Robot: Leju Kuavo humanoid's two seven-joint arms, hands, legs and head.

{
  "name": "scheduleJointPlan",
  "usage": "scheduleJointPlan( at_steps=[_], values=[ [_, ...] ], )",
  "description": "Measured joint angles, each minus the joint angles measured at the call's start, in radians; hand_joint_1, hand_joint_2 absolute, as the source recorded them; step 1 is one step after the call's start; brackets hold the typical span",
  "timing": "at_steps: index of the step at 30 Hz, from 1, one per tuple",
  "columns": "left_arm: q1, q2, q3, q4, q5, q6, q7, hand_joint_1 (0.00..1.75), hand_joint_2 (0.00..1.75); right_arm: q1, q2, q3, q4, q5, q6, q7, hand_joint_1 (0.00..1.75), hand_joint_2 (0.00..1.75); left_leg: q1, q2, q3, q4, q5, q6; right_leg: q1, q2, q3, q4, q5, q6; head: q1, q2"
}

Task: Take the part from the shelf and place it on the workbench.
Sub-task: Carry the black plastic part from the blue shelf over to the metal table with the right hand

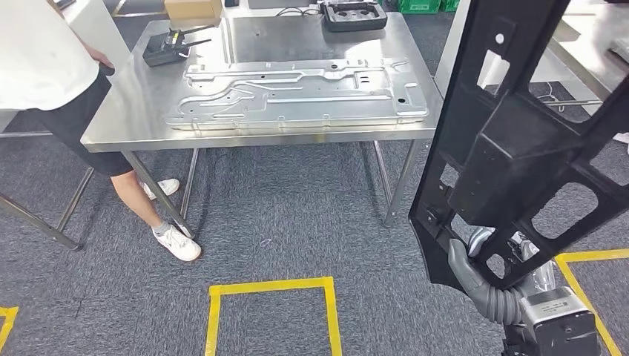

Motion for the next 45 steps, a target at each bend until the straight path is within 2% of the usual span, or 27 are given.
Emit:
scheduleJointPlan(
  at_steps=[3,5,7,8,9,12,13,15,17,18,20,22,23,24,25,27,28,30,31,33,34,36,38,39,42,43,45],
  values=[
    [0.004,0.000,0.000,0.000,-0.001,0.005,0.001,0.00,1.75,-0.003,0.000,0.001,-0.001,0.000,0.000,0.000,1.75,1.75,0.000,-0.001,0.044,-0.008,-0.030,0.024,0.002,-0.005,-0.123,0.189,0.013,0.001,0.001,0.000],
    [0.009,0.000,0.000,0.000,-0.001,0.012,0.001,0.00,1.75,-0.003,0.000,0.001,-0.001,0.000,0.000,0.000,1.75,1.75,-0.001,-0.006,0.072,-0.009,-0.057,0.031,0.010,-0.005,-0.221,0.278,-0.056,-0.001,0.002,0.000],
    [0.016,0.000,0.000,0.000,-0.002,0.015,0.001,0.00,1.75,-0.003,0.000,0.001,-0.001,0.001,0.000,0.001,1.75,1.75,-0.002,-0.012,0.109,-0.009,-0.088,0.032,0.017,-0.005,-0.279,0.269,-0.116,-0.004,0.002,0.000],
    [0.017,0.000,0.000,0.000,-0.002,0.015,0.001,0.00,1.75,-0.003,0.000,0.001,-0.001,0.001,0.001,0.001,1.75,1.75,-0.002,-0.015,0.129,-0.009,-0.105,0.030,0.019,-0.005,-0.290,0.229,-0.109,-0.007,0.002,0.000],
    [0.019,0.000,0.000,0.000,-0.002,0.015,0.001,0.00,1.75,-0.003,0.000,0.001,-0.001,0.003,0.002,0.002,1.75,1.75,-0.002,-0.016,0.147,-0.010,-0.123,0.028,0.021,-0.007,-0.293,0.171,-0.058,-0.011,0.002,0.000],
    [0.021,0.000,0.000,0.000,-0.003,0.015,0.000,0.00,1.75,-0.003,-0.001,0.004,0.000,0.008,0.006,0.009,1.75,1.75,-0.008,-0.017,0.201,-0.020,-0.176,0.015,0.030,-0.013,-0.282,0.025,0.144,-0.026,0.001,0.000],
    [0.020,0.000,0.000,0.000,-0.004,0.015,0.000,0.00,1.75,-0.004,-0.001,0.005,0.000,0.008,0.007,0.011,1.75,1.75,-0.011,-0.017,0.217,-0.017,-0.179,0.009,0.032,-0.010,-0.272,0.011,0.166,-0.032,0.001,0.000],
    [0.018,0.001,0.000,0.000,-0.004,0.015,-0.001,0.00,1.75,-0.006,-0.001,0.006,-0.001,0.009,0.008,0.013,1.75,1.75,-0.014,-0.015,0.212,0.033,-0.151,-0.004,0.028,-0.003,-0.240,0.005,0.159,-0.045,-0.001,0.000],
    [0.015,0.003,0.000,0.000,-0.005,0.015,-0.001,0.00,1.75,-0.009,0.000,0.006,-0.002,0.010,0.009,0.013,1.75,1.75,-0.011,-0.011,0.148,0.160,-0.114,-0.016,0.022,-0.003,-0.204,-0.002,0.139,-0.058,-0.004,0.000],
    [0.014,0.004,0.000,0.000,-0.005,0.015,-0.001,0.00,1.75,-0.009,0.000,0.007,-0.002,0.010,0.009,0.013,1.75,1.75,-0.008,-0.010,0.103,0.222,-0.121,-0.022,0.021,-0.003,-0.189,-0.004,0.126,-0.062,-0.005,0.000],
    [0.012,0.004,0.000,0.000,-0.006,0.010,-0.002,0.00,1.75,-0.009,0.000,0.009,-0.002,0.009,0.010,0.013,1.75,1.75,-0.003,-0.009,0.021,0.292,-0.198,-0.031,0.019,-0.002,-0.155,-0.008,0.097,-0.064,-0.006,0.000],
    [0.008,0.006,0.002,0.000,-0.006,-0.010,-0.002,0.00,1.75,-0.009,0.000,0.011,-0.002,0.009,0.010,0.014,1.75,1.75,0.002,-0.008,-0.023,0.276,-0.274,-0.038,0.014,-0.001,-0.116,-0.010,0.067,-0.058,-0.006,0.000],
    [0.007,0.007,0.003,0.000,-0.007,-0.021,-0.001,0.00,1.75,-0.009,0.000,0.012,-0.002,0.010,0.010,0.014,1.75,1.75,0.005,-0.008,-0.028,0.237,-0.273,-0.041,0.011,-0.001,-0.097,-0.010,0.052,-0.054,-0.006,0.000],
    [0.008,0.008,0.005,0.000,-0.007,-0.027,-0.001,0.00,1.75,-0.009,0.000,0.012,-0.002,0.010,0.010,0.014,1.75,1.75,0.009,-0.007,-0.026,0.181,-0.238,-0.044,0.009,-0.001,-0.079,-0.010,0.037,-0.049,-0.006,0.000],
    [0.009,0.008,0.006,0.000,-0.008,-0.028,0.000,0.00,1.75,-0.009,0.000,0.013,-0.002,0.011,0.010,0.014,1.75,1.75,0.012,-0.004,-0.019,0.125,-0.174,-0.047,0.008,-0.001,-0.063,-0.009,0.024,-0.043,-0.006,0.000],
    [0.010,0.009,0.009,0.000,-0.010,-0.028,0.001,0.00,1.75,-0.008,0.000,0.013,-0.002,0.014,0.010,0.014,1.75,1.75,0.010,0.006,-0.003,0.055,-0.073,-0.042,0.009,0.004,-0.038,-0.011,-0.003,-0.027,-0.005,0.000],
    [0.009,0.009,0.010,0.000,-0.010,-0.028,0.002,0.00,1.75,-0.008,0.000,0.013,-0.004,0.016,0.009,0.015,1.75,1.75,0.008,0.009,0.005,0.046,-0.054,-0.033,0.009,0.006,-0.026,-0.008,-0.010,-0.018,-0.005,0.000],
    [0.004,0.010,0.012,0.000,-0.012,-0.028,0.004,0.00,1.75,-0.007,0.000,0.013,-0.008,0.019,0.009,0.015,1.75,1.75,0.004,0.008,0.029,0.040,-0.062,-0.009,0.006,0.006,-0.018,0.013,-0.008,-0.004,-0.002,0.000],
    [0.002,0.011,0.012,0.000,-0.012,-0.027,0.005,0.00,1.75,-0.007,0.000,0.013,-0.010,0.020,0.009,0.015,1.75,1.75,0.004,0.007,0.042,0.036,-0.068,0.002,0.004,0.003,-0.032,0.050,0.005,0.000,-0.002,0.000],
    [0.001,0.011,0.013,0.000,-0.013,-0.022,0.006,0.00,1.75,-0.006,0.000,0.013,-0.010,0.021,0.008,0.015,1.75,1.75,0.003,0.006,0.069,0.028,-0.080,0.019,0.006,-0.003,-0.110,0.163,0.016,0.000,0.001,0.000],
    [0.003,0.011,0.013,0.000,-0.013,-0.017,0.006,0.00,1.75,-0.004,0.001,0.013,-0.010,0.022,0.008,0.015,1.75,1.75,0.002,0.005,0.081,0.023,-0.088,0.025,0.010,-0.004,-0.162,0.223,0.004,-0.002,0.002,0.000],
    [0.012,0.011,0.014,0.000,-0.013,-0.010,0.005,0.00,1.75,0.001,0.001,0.013,-0.010,0.023,0.007,0.015,1.75,1.75,-0.003,0.000,0.110,0.010,-0.106,0.030,0.019,-0.005,-0.254,0.288,-0.060,-0.009,0.002,0.000],
    [0.021,0.011,0.014,0.000,-0.014,-0.008,0.004,0.00,1.75,0.004,0.001,0.014,-0.010,0.023,0.007,0.015,1.75,1.75,-0.009,-0.006,0.152,-0.004,-0.131,0.032,0.033,-0.005,-0.305,0.254,-0.103,-0.022,0.002,0.000],
    [0.024,0.011,0.014,0.000,-0.014,-0.008,0.004,0.00,1.75,0.005,0.001,0.014,-0.010,0.023,0.007,0.014,1.75,1.75,-0.011,-0.008,0.175,-0.011,-0.146,0.032,0.041,-0.005,-0.316,0.203,-0.081,-0.032,0.002,0.000],
    [0.027,0.009,0.014,0.001,-0.014,-0.003,0.003,0.00,1.75,0.006,0.001,0.015,-0.009,0.023,0.007,0.014,1.75,1.75,-0.019,-0.012,0.228,-0.028,-0.194,0.029,0.066,-0.004,-0.319,0.030,0.165,-0.063,0.002,0.000],
    [0.027,0.009,0.014,0.001,-0.015,-0.001,0.003,0.00,1.75,0.007,0.001,0.015,-0.008,0.022,0.007,0.013,1.75,1.75,-0.022,-0.013,0.248,-0.036,-0.204,0.027,0.069,-0.002,-0.314,0.004,0.215,-0.068,0.001,0.000],
    [0.022,0.010,0.014,0.001,-0.015,0.002,0.003,0.00,1.75,0.005,0.002,0.015,-0.009,0.021,0.007,0.013,1.75,1.75,-0.029,-0.013,0.266,-0.023,-0.194,0.022,0.063,0.002,-0.290,-0.001,0.202,-0.070,0.002,0.000]
  ],
)
